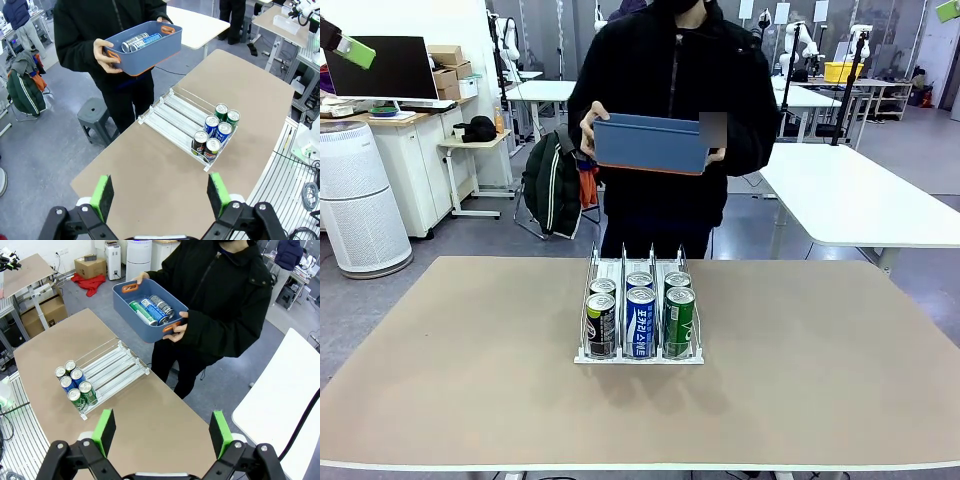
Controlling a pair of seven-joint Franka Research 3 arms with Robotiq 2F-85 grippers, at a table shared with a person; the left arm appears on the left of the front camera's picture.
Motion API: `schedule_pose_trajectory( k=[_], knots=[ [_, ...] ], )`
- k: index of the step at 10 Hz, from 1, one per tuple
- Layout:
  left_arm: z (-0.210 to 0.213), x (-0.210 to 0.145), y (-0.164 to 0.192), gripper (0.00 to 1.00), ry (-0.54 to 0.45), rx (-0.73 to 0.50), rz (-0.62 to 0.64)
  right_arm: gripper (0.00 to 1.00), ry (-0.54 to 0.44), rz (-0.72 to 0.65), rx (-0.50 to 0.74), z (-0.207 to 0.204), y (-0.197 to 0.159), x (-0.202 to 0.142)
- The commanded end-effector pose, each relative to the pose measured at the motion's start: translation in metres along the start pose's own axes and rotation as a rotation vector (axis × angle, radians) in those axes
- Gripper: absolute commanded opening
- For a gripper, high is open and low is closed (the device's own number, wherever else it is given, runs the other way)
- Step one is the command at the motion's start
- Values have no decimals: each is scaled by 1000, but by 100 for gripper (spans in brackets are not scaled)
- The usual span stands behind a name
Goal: Fill the beverage cans into the dispenser.
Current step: Pick up the Pepsi coke handed by the human.
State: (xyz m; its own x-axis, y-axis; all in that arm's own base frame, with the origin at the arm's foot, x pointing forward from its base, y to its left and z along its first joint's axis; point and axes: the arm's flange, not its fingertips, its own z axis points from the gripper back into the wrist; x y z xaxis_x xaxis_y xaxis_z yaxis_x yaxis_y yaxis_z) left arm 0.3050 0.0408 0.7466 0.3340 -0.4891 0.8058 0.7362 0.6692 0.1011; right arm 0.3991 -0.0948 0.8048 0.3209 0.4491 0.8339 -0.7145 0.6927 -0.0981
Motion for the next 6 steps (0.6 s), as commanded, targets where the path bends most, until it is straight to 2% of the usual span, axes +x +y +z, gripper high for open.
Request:
schedule_pose_trajectory(
  k=[1,6],
  knots=[
    [0,-1,1,100,-1,1,2,100,-2,0,2,1,1,0],
    [0,-1,1,100,-1,1,2,100,-2,0,2,1,1,0]
  ],
)
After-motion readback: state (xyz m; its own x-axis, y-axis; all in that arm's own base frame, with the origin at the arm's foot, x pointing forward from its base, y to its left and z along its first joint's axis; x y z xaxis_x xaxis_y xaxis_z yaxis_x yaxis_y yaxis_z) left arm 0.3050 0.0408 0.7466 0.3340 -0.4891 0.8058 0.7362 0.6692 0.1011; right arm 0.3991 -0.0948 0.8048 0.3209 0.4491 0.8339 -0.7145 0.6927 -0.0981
